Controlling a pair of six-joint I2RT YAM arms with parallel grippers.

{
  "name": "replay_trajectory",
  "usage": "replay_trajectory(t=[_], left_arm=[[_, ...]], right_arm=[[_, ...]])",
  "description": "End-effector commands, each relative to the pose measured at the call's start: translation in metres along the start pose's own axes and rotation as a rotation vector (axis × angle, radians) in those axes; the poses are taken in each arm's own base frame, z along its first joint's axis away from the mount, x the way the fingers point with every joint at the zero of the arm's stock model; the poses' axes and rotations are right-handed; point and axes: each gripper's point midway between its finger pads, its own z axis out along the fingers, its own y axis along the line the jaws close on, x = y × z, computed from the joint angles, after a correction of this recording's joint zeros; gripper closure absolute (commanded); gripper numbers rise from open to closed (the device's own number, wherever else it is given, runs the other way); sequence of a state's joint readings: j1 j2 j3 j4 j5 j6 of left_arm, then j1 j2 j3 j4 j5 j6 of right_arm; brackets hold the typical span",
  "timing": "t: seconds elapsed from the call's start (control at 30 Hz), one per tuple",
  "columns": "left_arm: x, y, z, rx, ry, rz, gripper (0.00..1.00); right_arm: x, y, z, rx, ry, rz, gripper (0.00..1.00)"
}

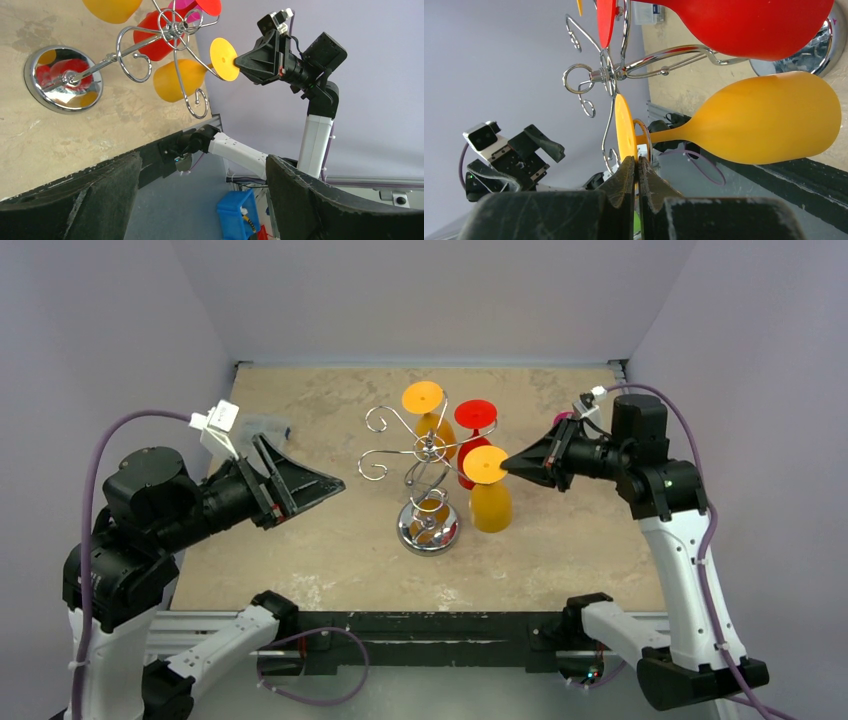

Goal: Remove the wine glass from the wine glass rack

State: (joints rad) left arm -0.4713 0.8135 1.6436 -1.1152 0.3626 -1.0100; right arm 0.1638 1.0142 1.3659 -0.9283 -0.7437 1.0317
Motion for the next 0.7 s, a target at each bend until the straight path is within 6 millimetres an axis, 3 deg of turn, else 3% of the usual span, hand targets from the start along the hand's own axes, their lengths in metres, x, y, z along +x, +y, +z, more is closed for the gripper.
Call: replay_trajectory(t=[0.0,0.67], left_arm=[[-0.0016,-0.0016,-0.0027,0.004,-0.011,0.015,0.09],[0.0001,-0.0027,-0.0124,0.001,-0.019,0.030,0.09]], right_arm=[[0.0039,0.0083,-0.0052,-0.022,0.006,-0.041,1.00],[0.0086,0.0077,-0.0114,-0.028,-0.017,-0.031,1.00]])
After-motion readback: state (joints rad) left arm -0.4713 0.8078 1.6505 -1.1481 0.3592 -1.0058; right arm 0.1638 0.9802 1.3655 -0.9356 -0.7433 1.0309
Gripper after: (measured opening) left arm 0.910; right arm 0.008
